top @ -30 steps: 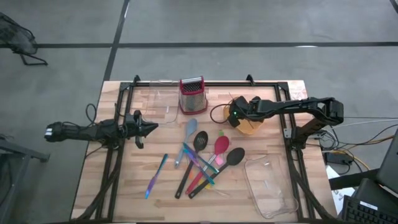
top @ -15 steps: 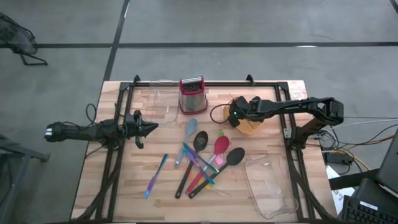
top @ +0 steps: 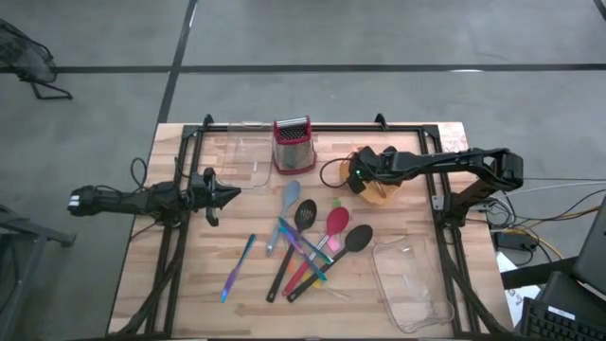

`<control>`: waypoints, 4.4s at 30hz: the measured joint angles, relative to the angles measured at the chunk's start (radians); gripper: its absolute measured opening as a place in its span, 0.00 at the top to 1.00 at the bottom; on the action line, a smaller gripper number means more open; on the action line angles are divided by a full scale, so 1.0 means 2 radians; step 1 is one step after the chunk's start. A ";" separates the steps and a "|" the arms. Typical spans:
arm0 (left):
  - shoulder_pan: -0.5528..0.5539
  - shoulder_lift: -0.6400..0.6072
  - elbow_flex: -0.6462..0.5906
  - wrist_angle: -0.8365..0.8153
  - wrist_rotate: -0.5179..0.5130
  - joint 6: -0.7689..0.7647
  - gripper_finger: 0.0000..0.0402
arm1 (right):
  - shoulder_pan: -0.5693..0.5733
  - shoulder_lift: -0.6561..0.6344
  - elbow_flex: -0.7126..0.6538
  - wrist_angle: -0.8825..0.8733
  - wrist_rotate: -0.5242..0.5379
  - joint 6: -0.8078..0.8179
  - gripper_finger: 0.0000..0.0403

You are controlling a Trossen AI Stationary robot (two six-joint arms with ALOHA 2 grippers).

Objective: Pick & Place Kitchen Items
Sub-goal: Put the gold table knife into the orange bin, then put the right blue table knife into the orange bin

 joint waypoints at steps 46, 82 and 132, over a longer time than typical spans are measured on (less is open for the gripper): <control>0.000 0.000 0.000 0.000 0.000 0.000 0.95 | 0.138 -0.001 0.106 0.056 -0.032 -0.161 0.56; 0.000 0.000 0.000 -0.005 0.000 0.000 0.94 | 0.246 0.254 0.245 0.113 -0.230 -0.088 0.53; 0.000 0.000 0.000 -0.012 0.000 0.000 0.95 | 0.244 0.253 0.211 0.112 -0.181 -0.091 0.90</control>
